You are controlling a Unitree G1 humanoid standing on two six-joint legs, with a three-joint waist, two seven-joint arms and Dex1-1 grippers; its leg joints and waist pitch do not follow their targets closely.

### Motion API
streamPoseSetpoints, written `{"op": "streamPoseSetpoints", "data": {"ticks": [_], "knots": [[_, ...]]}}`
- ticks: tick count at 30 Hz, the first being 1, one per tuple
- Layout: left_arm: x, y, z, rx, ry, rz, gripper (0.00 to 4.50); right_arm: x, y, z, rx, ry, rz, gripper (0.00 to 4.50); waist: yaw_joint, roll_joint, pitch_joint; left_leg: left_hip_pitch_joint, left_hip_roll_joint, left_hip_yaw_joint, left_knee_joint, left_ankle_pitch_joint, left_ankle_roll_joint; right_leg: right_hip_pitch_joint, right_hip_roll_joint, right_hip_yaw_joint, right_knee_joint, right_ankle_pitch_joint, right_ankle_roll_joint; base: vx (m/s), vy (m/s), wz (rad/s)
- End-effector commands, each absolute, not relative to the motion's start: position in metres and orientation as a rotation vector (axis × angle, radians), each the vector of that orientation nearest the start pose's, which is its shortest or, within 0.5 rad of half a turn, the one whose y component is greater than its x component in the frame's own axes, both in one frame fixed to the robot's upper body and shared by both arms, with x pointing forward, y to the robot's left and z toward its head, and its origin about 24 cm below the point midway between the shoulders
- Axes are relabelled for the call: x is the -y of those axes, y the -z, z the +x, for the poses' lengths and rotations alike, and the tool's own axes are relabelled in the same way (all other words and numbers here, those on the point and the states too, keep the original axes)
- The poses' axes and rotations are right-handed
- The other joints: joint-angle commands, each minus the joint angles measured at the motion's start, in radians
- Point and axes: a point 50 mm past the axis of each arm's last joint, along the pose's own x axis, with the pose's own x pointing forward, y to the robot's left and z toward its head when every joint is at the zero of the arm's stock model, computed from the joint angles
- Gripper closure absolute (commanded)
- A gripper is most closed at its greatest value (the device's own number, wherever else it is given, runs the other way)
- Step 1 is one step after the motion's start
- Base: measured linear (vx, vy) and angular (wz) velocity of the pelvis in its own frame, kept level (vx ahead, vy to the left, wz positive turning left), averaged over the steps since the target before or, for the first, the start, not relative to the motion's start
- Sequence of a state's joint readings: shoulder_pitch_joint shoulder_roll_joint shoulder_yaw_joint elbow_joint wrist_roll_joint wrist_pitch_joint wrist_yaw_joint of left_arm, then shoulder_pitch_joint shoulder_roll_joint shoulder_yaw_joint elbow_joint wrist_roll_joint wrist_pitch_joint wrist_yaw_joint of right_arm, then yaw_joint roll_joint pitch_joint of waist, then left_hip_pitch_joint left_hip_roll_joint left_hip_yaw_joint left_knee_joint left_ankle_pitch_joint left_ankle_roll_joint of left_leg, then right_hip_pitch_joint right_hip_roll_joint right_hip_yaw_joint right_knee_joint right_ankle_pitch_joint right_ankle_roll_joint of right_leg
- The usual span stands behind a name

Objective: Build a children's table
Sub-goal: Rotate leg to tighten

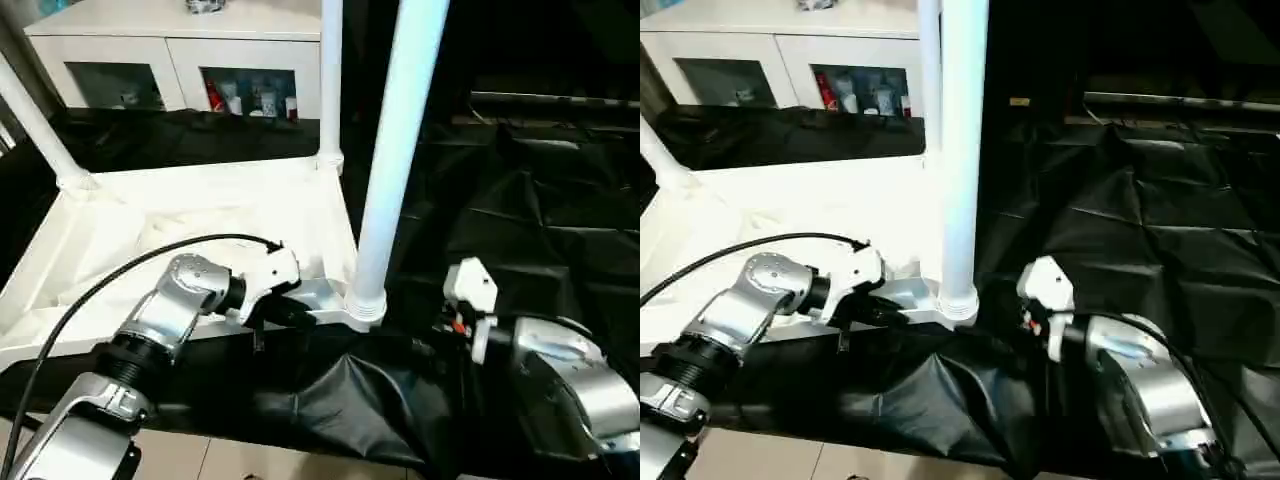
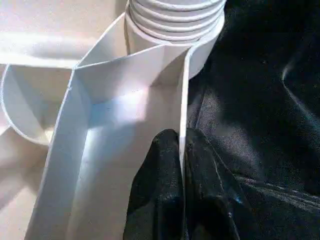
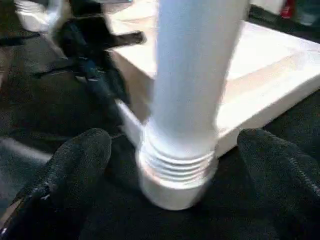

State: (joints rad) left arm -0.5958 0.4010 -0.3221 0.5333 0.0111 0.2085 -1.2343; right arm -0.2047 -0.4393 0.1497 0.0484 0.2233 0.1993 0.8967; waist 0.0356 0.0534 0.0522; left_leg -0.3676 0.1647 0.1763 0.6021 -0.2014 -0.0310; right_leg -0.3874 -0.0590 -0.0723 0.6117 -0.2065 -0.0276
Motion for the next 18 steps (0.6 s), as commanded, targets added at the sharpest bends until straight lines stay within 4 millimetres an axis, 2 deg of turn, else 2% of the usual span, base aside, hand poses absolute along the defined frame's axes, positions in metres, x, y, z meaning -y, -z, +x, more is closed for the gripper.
{"op": "streamPoseSetpoints", "data": {"ticks": [1, 2, 3, 4, 6, 7, 9, 11, 12, 15, 16, 18], "knots": [[-0.139, -0.067, 0.321, -0.461, 1.309, 0.345, 4.49, 0.15, -0.061, 0.271, -0.203, -1.035, -0.23, 0.0, 0.006, -0.014, -0.067, 0.005, 0.066, -0.027, -0.061, -0.097, 0.089, 0.057, -0.096, 0.057, -0.068, -0.06, -0.263, 0.0, 0.0, 0.0], [-0.139, -0.069, 0.321, -0.466, 1.312, 0.351, 4.49, 0.148, -0.062, 0.274, -0.211, -1.036, -0.238, 0.0, 0.005, -0.023, -0.068, 0.002, 0.066, -0.027, -0.061, -0.081, 0.095, 0.059, -0.095, 0.057, -0.063, -0.044, -0.263, 0.0, 0.0, 0.0], [-0.14, -0.07, 0.321, -0.47, 1.314, 0.354, 4.49, 0.148, -0.063, 0.275, -0.216, -1.036, -0.245, 0.0, 0.007, -0.016, -0.068, 0.002, 0.066, -0.027, -0.06, -0.068, 0.102, 0.058, -0.096, 0.057, -0.061, -0.032, -0.263, 0.0, 0.0, 0.0], [-0.14, -0.07, 0.321, -0.471, 1.319, 0.348, 4.49, 0.148, -0.062, 0.279, -0.227, -1.037, -0.257, 0.0, 0.006, -0.016, -0.068, 0.002, 0.066, -0.027, -0.059, -0.064, 0.105, 0.058, -0.097, 0.057, -0.061, -0.027, -0.263, 0.0, 0.0, 0.0], [-0.141, -0.069, 0.32, -0.483, 1.324, 0.348, 4.49, 0.148, -0.059, 0.283, -0.255, -1.047, -0.282, 0.0, 0.007, -0.027, -0.069, 0.001, 0.065, -0.026, -0.058, -0.05, 0.116, 0.06, -0.098, 0.057, -0.058, -0.021, -0.263, 0.0, 0.0, 0.0], [-0.142, -0.069, 0.319, -0.487, 1.325, 0.351, 4.49, 0.148, -0.058, 0.284, -0.259, -1.054, -0.288, 0.0, 0.007, -0.024, -0.068, 0.001, 0.064, -0.026, -0.058, -0.051, 0.116, 0.059, -0.098, 0.057, -0.058, -0.029, -0.264, 0.0, 0.0, 0.0], [-0.143, -0.068, 0.319, -0.491, 1.329, 0.348, 4.49, 0.146, -0.06, 0.289, -0.252, -1.056, -0.275, 0.0, 0.006, -0.036, -0.067, 0.002, 0.065, -0.022, -0.057, -0.056, 0.115, 0.059, -0.099, 0.058, -0.061, -0.055, -0.255, 0.0, 0.0, 0.0], [-0.144, -0.068, 0.318, -0.494, 1.331, 0.35, 4.49, 0.144, -0.063, 0.292, -0.234, -1.053, -0.262, 0.0, 0.008, -0.032, -0.066, 0.0, 0.066, -0.024, -0.057, -0.046, 0.115, 0.058, -0.099, 0.058, -0.058, -0.057, -0.255, 0.0, 0.0, 0.0], [-0.144, -0.068, 0.318, -0.496, 1.328, 0.361, 4.49, 0.142, -0.064, 0.294, -0.222, -1.058, -0.251, 0.0, 0.007, -0.035, -0.066, 0.001, 0.067, -0.024, -0.057, -0.045, 0.115, 0.058, -0.098, 0.058, -0.057, -0.054, -0.254, 0.0, 0.0, 0.0], [-0.145, -0.068, 0.318, -0.506, 1.334, 0.366, 4.49, 0.137, -0.065, 0.296, -0.202, -1.081, -0.228, 0.0, 0.01, -0.033, -0.066, 0.003, 0.068, -0.024, -0.057, -0.05, 0.113, 0.056, -0.1, 0.059, -0.057, -0.052, -0.258, 0.0, 0.0, 0.0], [-0.145, -0.068, 0.318, -0.509, 1.337, 0.37, 4.49, 0.135, -0.065, 0.296, -0.19, -1.087, -0.219, 0.0, 0.012, -0.028, -0.066, 0.002, 0.068, -0.025, -0.058, -0.051, 0.112, 0.056, -0.101, 0.058, -0.056, -0.05, -0.26, 0.0, 0.0, 0.0], [-0.146, -0.068, 0.317, -0.511, 1.34, 0.376, 4.49, 0.132, -0.063, 0.296, -0.185, -1.111, -0.201, 0.0, 0.012, -0.028, -0.067, 0.002, 0.068, -0.025, -0.058, -0.049, 0.112, 0.057, -0.1, 0.058, -0.054, -0.024, -0.268, 0.0, 0.0, 0.0]]}}
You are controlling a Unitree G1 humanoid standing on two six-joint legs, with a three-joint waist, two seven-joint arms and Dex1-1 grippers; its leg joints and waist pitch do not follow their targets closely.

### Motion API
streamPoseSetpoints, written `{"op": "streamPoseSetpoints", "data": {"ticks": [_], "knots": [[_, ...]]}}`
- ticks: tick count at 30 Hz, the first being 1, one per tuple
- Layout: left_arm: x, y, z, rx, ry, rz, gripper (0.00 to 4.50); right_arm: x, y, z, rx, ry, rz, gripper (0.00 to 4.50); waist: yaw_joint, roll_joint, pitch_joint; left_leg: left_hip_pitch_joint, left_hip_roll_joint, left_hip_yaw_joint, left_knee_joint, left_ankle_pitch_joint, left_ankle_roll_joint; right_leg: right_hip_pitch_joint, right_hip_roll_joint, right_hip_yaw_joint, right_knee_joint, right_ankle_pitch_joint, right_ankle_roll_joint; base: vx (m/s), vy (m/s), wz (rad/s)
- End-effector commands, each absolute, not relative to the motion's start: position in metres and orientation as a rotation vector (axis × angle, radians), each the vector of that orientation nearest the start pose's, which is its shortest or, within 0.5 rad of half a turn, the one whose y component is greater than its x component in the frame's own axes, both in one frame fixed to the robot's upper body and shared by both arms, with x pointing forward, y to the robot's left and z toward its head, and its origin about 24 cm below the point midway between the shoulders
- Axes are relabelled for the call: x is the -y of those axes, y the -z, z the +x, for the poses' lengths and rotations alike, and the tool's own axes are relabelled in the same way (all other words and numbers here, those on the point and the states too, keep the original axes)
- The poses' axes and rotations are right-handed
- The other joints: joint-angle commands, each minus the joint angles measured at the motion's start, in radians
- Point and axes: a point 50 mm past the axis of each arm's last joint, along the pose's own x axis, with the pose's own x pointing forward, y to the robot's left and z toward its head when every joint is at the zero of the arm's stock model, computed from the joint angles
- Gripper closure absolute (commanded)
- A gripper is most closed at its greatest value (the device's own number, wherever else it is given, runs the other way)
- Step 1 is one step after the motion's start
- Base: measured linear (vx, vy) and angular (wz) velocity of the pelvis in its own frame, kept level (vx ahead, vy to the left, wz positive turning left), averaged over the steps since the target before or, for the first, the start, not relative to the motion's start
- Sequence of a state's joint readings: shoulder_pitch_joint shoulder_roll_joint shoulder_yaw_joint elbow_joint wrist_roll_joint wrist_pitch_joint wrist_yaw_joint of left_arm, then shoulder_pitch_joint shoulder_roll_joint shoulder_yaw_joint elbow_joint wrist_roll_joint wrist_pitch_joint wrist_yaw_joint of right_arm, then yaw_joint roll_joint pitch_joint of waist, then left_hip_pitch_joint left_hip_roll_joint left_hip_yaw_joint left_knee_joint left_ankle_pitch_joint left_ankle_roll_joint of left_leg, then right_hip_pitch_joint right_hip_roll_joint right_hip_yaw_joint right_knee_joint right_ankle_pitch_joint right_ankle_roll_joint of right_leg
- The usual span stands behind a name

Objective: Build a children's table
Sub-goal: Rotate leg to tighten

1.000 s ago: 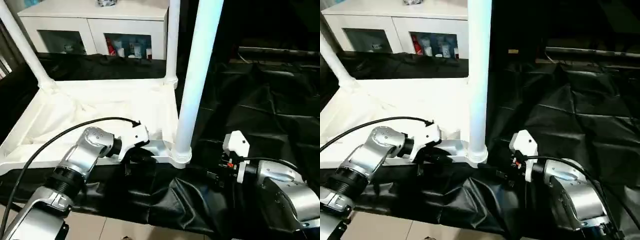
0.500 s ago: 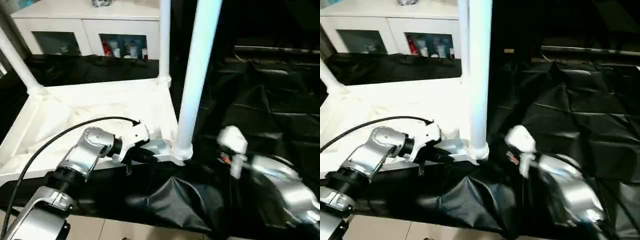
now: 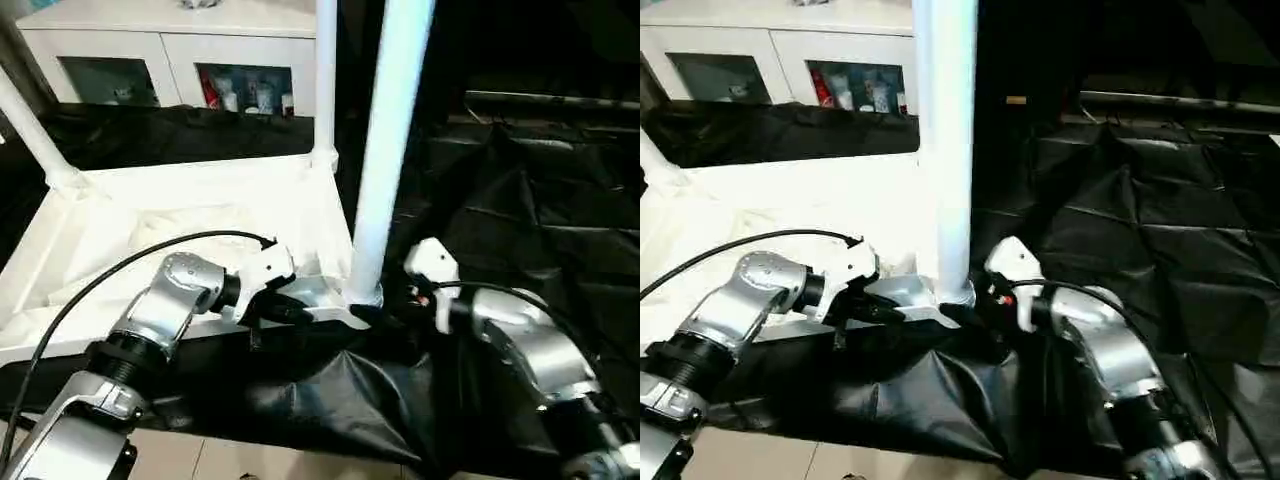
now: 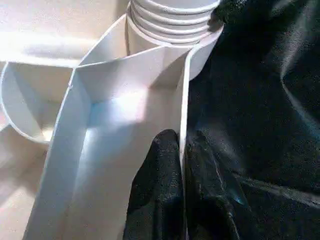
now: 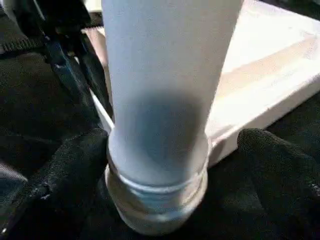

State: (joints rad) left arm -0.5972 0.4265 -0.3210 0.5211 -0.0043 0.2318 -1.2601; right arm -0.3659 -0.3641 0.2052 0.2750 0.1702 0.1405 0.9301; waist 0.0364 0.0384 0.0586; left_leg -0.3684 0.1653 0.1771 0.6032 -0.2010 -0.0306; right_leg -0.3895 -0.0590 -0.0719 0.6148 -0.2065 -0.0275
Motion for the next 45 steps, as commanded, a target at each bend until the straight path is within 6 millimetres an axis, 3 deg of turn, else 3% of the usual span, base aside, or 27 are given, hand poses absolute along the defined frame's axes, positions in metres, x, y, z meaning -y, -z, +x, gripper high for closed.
{"op": "streamPoseSetpoints", "data": {"ticks": [1, 7, 9, 18, 25, 30, 31, 32, 34, 36, 37, 41, 45], "knots": [[-0.146, -0.068, 0.317, -0.512, 1.341, 0.378, 4.49, 0.131, -0.062, 0.296, -0.187, -1.118, -0.196, 0.0, 0.012, -0.012, -0.074, 0.004, 0.067, -0.026, -0.059, -0.049, 0.112, 0.059, -0.1, 0.057, -0.057, -0.019, -0.272, 0.0, 0.0, 0.0], [-0.148, -0.068, 0.315, -0.526, 1.346, 0.392, 4.5, 0.128, -0.058, 0.297, -0.183, -1.128, -0.169, 0.55, 0.018, -0.012, -0.074, 0.003, 0.067, -0.025, -0.058, -0.045, 0.114, 0.06, -0.101, 0.057, -0.054, 0.001, -0.281, 0.0, 0.0, 0.0], [-0.149, -0.067, 0.314, -0.531, 1.349, 0.394, 4.5, 0.127, -0.057, 0.299, -0.185, -1.133, -0.178, 0.83, 0.02, -0.005, -0.075, 0.004, 0.068, -0.027, -0.058, -0.044, 0.109, 0.059, -0.101, 0.057, -0.052, 0.001, -0.281, 0.0, 0.0, 0.0], [-0.149, -0.068, 0.317, -0.533, 1.351, 0.412, 4.5, 0.131, -0.055, 0.3, -0.188, -1.15, -0.224, 1.59, 0.022, -0.008, -0.076, 0.004, 0.069, -0.026, -0.058, -0.052, 0.104, 0.06, -0.1, 0.057, -0.051, 0.011, -0.284, 0.0, 0.0, 0.0], [-0.146, -0.062, 0.321, -0.536, 1.299, 0.416, 4.5, 0.13, -0.045, 0.298, -0.206, -1.1, -0.198, 1.76, 0.021, -0.014, -0.075, 0.004, 0.068, -0.024, -0.057, -0.047, 0.108, 0.059, -0.098, 0.057, -0.052, -0.005, -0.278, 0.0, 0.0, 0.0], [-0.132, -0.055, 0.335, -0.492, 1.11, 0.382, 4.5, 0.124, -0.028, 0.299, -0.2, -0.874, -0.113, 1.78, 0.021, -0.008, -0.072, 0.011, 0.068, -0.024, -0.062, -0.09, 0.07, 0.054, -0.099, 0.06, -0.065, -0.067, -0.266, 0.0, 0.0, 0.0], [-0.119, -0.052, 0.342, -0.492, 1.012, 0.375, 4.5, 0.114, -0.019, 0.299, -0.208, -0.731, -0.077, 1.78, 0.023, -0.005, -0.071, 0.012, 0.07, -0.025, -0.063, -0.096, 0.062, 0.053, -0.101, 0.06, -0.064, -0.073, -0.265, 0.0, 0.0, 0.0], [-0.115, -0.051, 0.344, -0.495, 0.988, 0.373, 4.5, 0.111, -0.017, 0.299, -0.209, -0.69, -0.072, 1.78, 0.022, -0.007, -0.068, 0.014, 0.069, -0.024, -0.066, -0.108, 0.049, 0.05, -0.099, 0.061, -0.069, -0.095, -0.258, 0.0, 0.0, 0.0], [-0.11, -0.051, 0.346, -0.496, 0.964, 0.362, 4.5, 0.108, -0.014, 0.3, -0.214, -0.635, -0.067, 1.78, 0.024, -0.012, -0.069, 0.015, 0.063, -0.025, -0.066, -0.129, 0.041, 0.057, -0.103, 0.06, -0.075, -0.152, -0.241, 0.0, 0.0, 0.0], [-0.09, -0.049, 0.35, -0.506, 0.913, 0.331, 4.5, 0.1, -0.007, 0.305, -0.254, -0.439, -0.014, 1.78, 0.022, -0.014, -0.062, 0.016, 0.063, -0.023, -0.069, -0.142, 0.037, 0.052, -0.103, 0.063, -0.084, -0.214, -0.225, 0.0, 0.0, 0.0], [-0.077, -0.048, 0.35, -0.513, 0.903, 0.326, 4.5, 0.092, -0.003, 0.306, -0.283, -0.366, 0.038, 1.78, 0.02, -0.008, -0.061, 0.023, 0.063, -0.024, -0.072, -0.17, 0.018, 0.044, -0.102, 0.063, -0.091, -0.266, -0.214, 0.0, 0.0, 0.0], [-0.058, -0.045, 0.348, -0.511, 0.923, 0.301, 4.5, 0.067, -0.012, 0.305, -0.209, -0.49, -0.001, 1.78, 0.017, -0.008, -0.055, 0.031, 0.061, -0.029, -0.08, -0.262, 0.01, 0.045, -0.101, 0.061, -0.107, -0.347, -0.183, 0.0, 0.0, 0.0], [-0.057, -0.049, 0.347, -0.478, 0.997, 0.309, 4.5, 0.069, -0.028, 0.306, -0.125, -0.586, 0.028, 1.78, 0.021, -0.011, -0.063, 0.025, 0.062, -0.03, -0.08, -0.219, 0.038, 0.053, -0.105, 0.065, -0.1, -0.297, -0.181, 0.0, 0.0, 0.0]]}}
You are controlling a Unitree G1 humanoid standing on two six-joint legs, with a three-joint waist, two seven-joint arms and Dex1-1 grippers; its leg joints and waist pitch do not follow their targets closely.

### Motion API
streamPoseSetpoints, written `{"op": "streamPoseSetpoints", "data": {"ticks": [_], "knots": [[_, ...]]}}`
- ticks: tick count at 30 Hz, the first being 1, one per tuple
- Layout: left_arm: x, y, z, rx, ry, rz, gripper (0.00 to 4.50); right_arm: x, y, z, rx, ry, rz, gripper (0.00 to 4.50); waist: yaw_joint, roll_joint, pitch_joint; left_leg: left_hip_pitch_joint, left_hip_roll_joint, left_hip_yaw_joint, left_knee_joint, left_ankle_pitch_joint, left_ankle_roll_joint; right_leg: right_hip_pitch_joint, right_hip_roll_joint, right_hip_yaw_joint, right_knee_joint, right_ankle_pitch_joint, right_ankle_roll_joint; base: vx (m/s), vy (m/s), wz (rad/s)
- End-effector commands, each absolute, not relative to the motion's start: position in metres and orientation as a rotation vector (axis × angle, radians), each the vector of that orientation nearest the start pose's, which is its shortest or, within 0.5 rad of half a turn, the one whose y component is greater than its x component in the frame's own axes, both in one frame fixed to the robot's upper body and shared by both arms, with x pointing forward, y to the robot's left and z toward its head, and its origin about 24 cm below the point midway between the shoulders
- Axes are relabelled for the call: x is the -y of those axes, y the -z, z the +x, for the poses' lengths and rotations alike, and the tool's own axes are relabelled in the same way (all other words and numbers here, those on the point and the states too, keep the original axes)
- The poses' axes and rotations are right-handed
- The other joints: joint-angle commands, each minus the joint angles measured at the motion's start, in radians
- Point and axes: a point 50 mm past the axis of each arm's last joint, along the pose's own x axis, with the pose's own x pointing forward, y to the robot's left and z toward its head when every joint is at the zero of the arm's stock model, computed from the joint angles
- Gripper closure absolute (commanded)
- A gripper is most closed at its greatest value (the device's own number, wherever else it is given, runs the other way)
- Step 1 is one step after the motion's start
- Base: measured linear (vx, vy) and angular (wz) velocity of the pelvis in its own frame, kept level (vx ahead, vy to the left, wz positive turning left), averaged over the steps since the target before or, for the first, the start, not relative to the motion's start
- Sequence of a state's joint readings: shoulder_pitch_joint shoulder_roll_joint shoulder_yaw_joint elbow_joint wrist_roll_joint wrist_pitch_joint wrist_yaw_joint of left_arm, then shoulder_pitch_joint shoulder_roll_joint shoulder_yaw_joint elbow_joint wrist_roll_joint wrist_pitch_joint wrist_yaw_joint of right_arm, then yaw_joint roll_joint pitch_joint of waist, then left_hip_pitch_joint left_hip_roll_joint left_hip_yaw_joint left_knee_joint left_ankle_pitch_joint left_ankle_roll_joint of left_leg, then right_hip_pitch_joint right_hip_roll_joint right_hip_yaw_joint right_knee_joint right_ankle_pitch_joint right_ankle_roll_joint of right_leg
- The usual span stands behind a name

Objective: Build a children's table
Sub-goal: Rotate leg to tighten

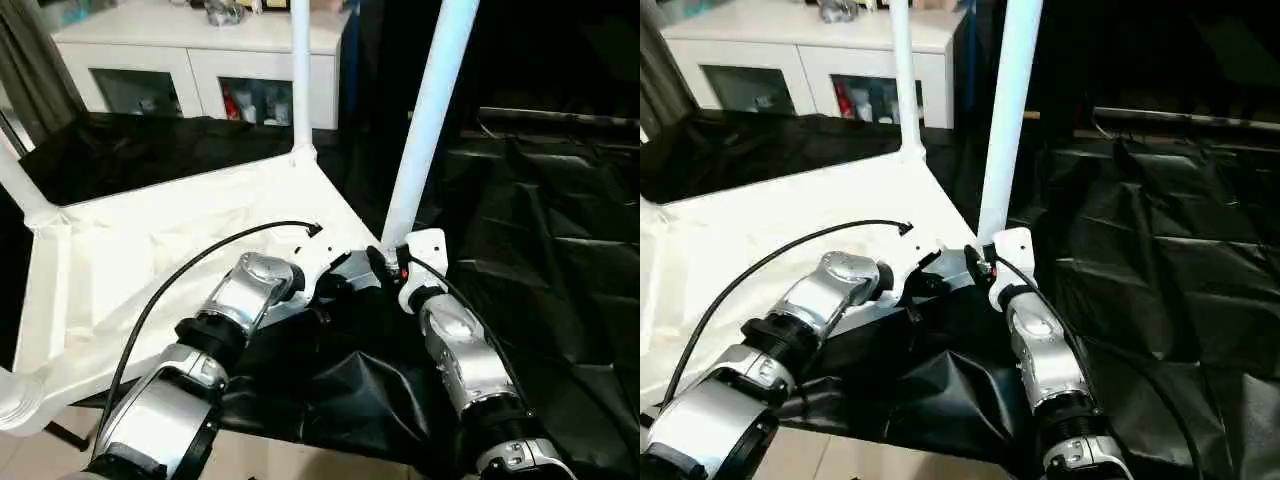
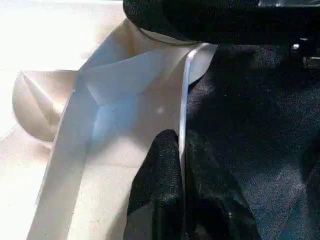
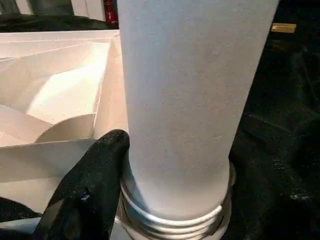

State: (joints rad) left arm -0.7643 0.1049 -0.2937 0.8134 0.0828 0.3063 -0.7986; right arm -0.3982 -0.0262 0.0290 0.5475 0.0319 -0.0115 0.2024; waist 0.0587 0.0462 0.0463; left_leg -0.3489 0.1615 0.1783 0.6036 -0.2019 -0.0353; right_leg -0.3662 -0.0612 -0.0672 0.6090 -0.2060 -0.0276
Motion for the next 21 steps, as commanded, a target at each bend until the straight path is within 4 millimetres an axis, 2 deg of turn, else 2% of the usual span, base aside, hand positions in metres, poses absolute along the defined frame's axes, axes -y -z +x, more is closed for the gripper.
{"op": "streamPoseSetpoints", "data": {"ticks": [1, 3, 5, 6, 7, 8, 9, 10, 11, 12, 13, 15, 21], "knots": [[-0.057, -0.05, 0.347, -0.471, 1.011, 0.312, 4.5, 0.071, -0.03, 0.307, -0.113, -0.598, 0.027, 1.43, 0.0, -0.022, -0.052, 0.003, 0.066, -0.031, -0.08, -0.208, 0.048, 0.032, -0.103, 0.06, -0.093, -0.286, -0.181, 0.0, 0.0, 0.0], [-0.059, -0.05, 0.347, -0.469, 1.033, 0.318, 4.5, 0.076, -0.034, 0.308, -0.097, -0.614, 0.029, 1.08, 0.001, -0.023, -0.054, -0.002, 0.066, -0.031, -0.078, -0.171, 0.064, 0.034, -0.103, 0.06, -0.087, -0.238, -0.187, 0.0, 0.0, 0.0], [-0.069, -0.051, 0.343, -0.459, 1.101, 0.335, 4.5, 0.091, -0.043, 0.308, -0.08, -0.689, 0.02, 1.06, 0.004, -0.025, -0.056, -0.005, 0.064, -0.03, -0.075, -0.142, 0.085, 0.039, -0.103, 0.059, -0.084, -0.196, -0.194, 0.0, 0.0, 0.0], [-0.073, -0.051, 0.341, -0.452, 1.137, 0.347, 4.5, 0.097, -0.047, 0.307, -0.081, -0.735, 0.016, 0.89, 0.007, -0.027, -0.062, -0.013, 0.065, -0.029, -0.069, -0.093, 0.118, 0.045, -0.101, 0.058, -0.072, -0.115, -0.204, 0.0, 0.0, 0.0], [-0.076, -0.052, 0.338, -0.432, 1.184, 0.362, 4.5, 0.102, -0.048, 0.305, -0.091, -0.778, 0.001, 0.75, 0.008, -0.026, -0.063, -0.014, 0.067, -0.029, -0.068, -0.08, 0.125, 0.041, -0.102, 0.058, -0.068, -0.091, -0.208, 0.0, 0.0, 0.0], [-0.081, -0.051, 0.334, -0.43, 1.227, 0.362, 4.5, 0.108, -0.049, 0.302, -0.104, -0.814, -0.034, 0.75, 0.009, -0.027, -0.065, -0.019, 0.066, -0.031, -0.066, -0.056, 0.138, 0.046, -0.102, 0.056, -0.065, -0.061, -0.209, 0.0, 0.0, 0.0], [-0.084, -0.052, 0.33, -0.42, 1.275, 0.36, 4.5, 0.114, -0.05, 0.299, -0.116, -0.851, -0.066, 0.67, 0.007, -0.028, -0.065, -0.022, 0.065, -0.029, -0.064, -0.05, 0.144, 0.044, -0.1, 0.055, -0.063, -0.048, -0.211, 0.0, 0.0, 0.0], [-0.087, -0.052, 0.327, -0.411, 1.313, 0.356, 4.5, 0.119, -0.051, 0.297, -0.127, -0.883, -0.083, 0.62, 0.007, -0.024, -0.063, -0.022, 0.068, -0.028, -0.063, -0.057, 0.15, 0.039, -0.102, 0.054, -0.066, -0.065, -0.209, 0.0, 0.0, 0.0], [-0.087, -0.052, 0.327, -0.411, 1.313, 0.356, 4.5, 0.119, -0.051, 0.297, -0.127, -0.883, -0.083, 0.62, 0.006, -0.024, -0.062, -0.02, 0.068, -0.027, -0.064, -0.063, 0.148, 0.037, -0.1, 0.053, -0.068, -0.079, -0.21, 0.0, 0.0, 0.0], [-0.099, -0.051, 0.317, -0.432, 1.403, 0.355, 4.5, 0.131, -0.052, 0.288, -0.16, -0.991, -0.111, 0.62, 0.01, -0.023, -0.06, -0.015, 0.074, -0.026, -0.066, -0.089, 0.132, 0.033, -0.103, 0.054, -0.072, -0.129, -0.21, 0.0, 0.0, 0.0], [-0.101, -0.051, 0.316, -0.436, 1.417, 0.355, 4.5, 0.132, -0.052, 0.286, -0.166, -1.01, -0.112, 0.62, 0.011, -0.023, -0.06, -0.016, 0.075, -0.027, -0.067, -0.088, 0.128, 0.036, -0.102, 0.055, -0.07, -0.127, -0.21, 0.0, 0.0, 0.0], [-0.109, -0.051, 0.307, -0.465, 1.481, 0.325, 4.5, 0.139, -0.052, 0.275, -0.216, -1.142, -0.148, 0.62, 0.015, -0.018, -0.058, -0.01, 0.08, -0.025, -0.069, -0.108, 0.121, 0.028, -0.096, 0.055, -0.07, -0.125, -0.22, 0.0, 0.0, 0.0], [-0.116, -0.054, 0.3, -0.479, 1.54, 0.31, 4.5, 0.142, -0.053, 0.271, -0.27, -1.224, -0.179, 0.62, 0.017, -0.021, -0.052, -0.01, 0.078, -0.024, -0.075, -0.154, 0.086, 0.025, -0.1, 0.057, -0.076, -0.207, -0.216, 0.0, 0.0, 0.0]]}}
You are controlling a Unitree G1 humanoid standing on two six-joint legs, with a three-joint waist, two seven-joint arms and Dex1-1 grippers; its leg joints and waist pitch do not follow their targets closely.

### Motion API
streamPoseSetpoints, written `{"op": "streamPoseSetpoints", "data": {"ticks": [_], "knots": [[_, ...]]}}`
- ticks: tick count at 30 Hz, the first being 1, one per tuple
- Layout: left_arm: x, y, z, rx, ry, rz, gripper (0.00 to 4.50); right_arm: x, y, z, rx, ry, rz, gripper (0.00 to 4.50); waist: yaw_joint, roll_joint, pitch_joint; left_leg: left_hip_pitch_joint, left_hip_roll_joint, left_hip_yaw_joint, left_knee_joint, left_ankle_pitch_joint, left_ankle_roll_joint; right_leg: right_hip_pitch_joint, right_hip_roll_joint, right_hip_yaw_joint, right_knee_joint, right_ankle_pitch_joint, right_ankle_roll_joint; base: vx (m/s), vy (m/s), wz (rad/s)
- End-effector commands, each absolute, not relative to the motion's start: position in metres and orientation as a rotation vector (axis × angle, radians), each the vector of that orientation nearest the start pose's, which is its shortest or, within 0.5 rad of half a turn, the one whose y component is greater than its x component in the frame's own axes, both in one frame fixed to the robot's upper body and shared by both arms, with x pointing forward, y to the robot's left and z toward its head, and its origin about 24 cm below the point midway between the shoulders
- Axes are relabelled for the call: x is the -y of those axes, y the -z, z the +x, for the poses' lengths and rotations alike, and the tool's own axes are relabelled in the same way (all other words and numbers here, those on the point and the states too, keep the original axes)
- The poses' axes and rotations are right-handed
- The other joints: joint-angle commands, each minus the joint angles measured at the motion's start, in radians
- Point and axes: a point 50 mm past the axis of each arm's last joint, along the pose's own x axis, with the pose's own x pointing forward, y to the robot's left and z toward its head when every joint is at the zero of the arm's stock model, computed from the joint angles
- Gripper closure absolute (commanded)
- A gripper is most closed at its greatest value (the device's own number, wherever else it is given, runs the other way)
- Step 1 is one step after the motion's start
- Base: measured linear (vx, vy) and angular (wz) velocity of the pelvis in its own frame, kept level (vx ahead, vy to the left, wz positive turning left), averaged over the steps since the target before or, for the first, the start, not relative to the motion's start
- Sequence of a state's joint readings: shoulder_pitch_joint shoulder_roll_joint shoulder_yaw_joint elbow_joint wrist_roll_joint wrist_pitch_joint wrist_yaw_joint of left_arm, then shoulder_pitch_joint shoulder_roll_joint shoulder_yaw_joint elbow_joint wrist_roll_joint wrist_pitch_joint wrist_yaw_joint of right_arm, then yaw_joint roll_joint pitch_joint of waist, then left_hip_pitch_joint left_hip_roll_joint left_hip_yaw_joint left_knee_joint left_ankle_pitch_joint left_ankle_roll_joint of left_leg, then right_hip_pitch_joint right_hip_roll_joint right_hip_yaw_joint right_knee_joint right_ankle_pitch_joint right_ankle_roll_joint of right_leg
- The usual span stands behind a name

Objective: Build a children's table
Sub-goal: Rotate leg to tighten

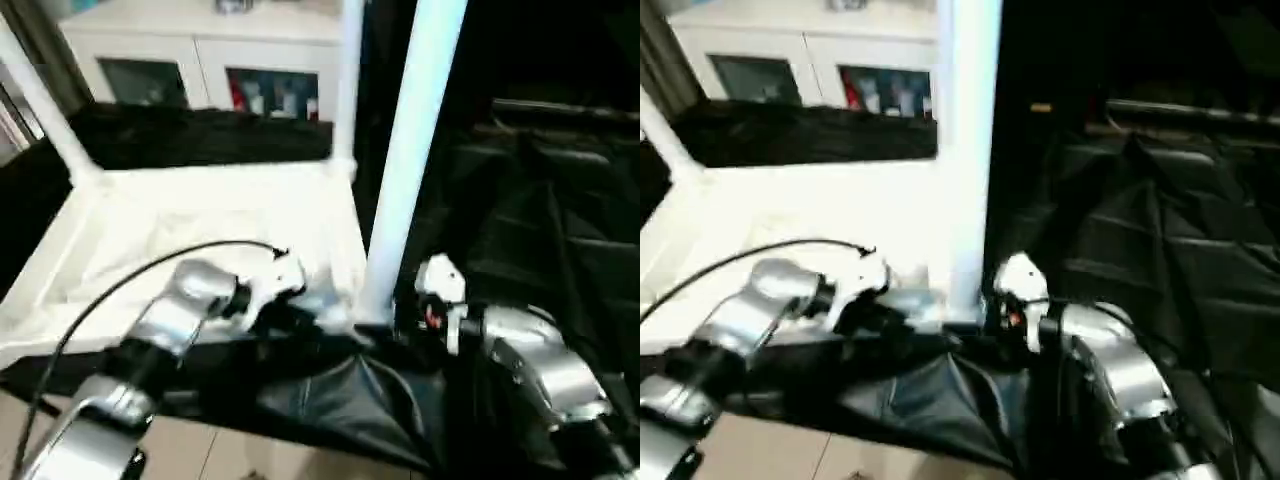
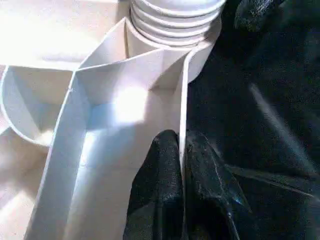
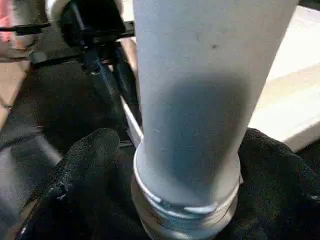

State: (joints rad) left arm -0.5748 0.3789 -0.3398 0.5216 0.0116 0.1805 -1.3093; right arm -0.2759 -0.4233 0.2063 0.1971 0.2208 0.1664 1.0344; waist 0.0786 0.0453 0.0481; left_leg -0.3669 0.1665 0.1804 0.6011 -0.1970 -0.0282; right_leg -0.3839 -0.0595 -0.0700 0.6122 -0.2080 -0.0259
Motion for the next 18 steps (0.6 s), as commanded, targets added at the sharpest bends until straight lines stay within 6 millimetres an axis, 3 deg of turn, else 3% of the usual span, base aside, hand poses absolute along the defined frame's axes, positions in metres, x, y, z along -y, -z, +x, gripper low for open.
{"op": "streamPoseSetpoints", "data": {"ticks": [1, 7, 14, 18], "knots": [[-0.1171, -0.0541, 0.3001, -0.473, 1.532, 0.313, 4.5, 0.1429, -0.0531, 0.2709, -0.282, -1.241, -0.197, 0.62, -0.002, -0.024, -0.053, 0.01, 0.073, -0.024, -0.072, -0.163, 0.075, 0.04, -0.102, 0.061, -0.083, -0.222, -0.211, 0.0, 0.0, 0.0], [-0.1191, -0.0539, 0.3003, -0.471, 1.515, 0.321, 4.5, 0.1414, -0.0585, 0.2765, -0.265, -1.247, -0.169, 0.77, 0.005, -0.03, -0.056, 0.006, 0.071, -0.025, -0.07, -0.123, 0.079, 0.042, -0.101, 0.06, -0.077, -0.209, -0.195, 0.0, 0.0, 0.0], [-0.119, -0.0547, 0.299, -0.47, 1.51, 0.309, 4.5, 0.1379, -0.0556, 0.2749, -0.279, -1.283, -0.163, 1.56, 0.007, -0.032, -0.056, 0.006, 0.07, -0.024, -0.069, -0.112, 0.083, 0.041, -0.101, 0.059, -0.077, -0.203, -0.193, 0.0, 0.0, 0.0], [-0.1187, -0.0539, 0.3014, -0.454, 1.475, 0.334, 4.5, 0.1376, -0.054, 0.2742, -0.28, -1.283, -0.169, 1.86, 0.007, -0.026, -0.055, 0.007, 0.07, -0.025, -0.07, -0.119, 0.079, 0.04, -0.101, 0.059, -0.078, -0.206, -0.192, 0.0, 0.0, 0.0]]}}
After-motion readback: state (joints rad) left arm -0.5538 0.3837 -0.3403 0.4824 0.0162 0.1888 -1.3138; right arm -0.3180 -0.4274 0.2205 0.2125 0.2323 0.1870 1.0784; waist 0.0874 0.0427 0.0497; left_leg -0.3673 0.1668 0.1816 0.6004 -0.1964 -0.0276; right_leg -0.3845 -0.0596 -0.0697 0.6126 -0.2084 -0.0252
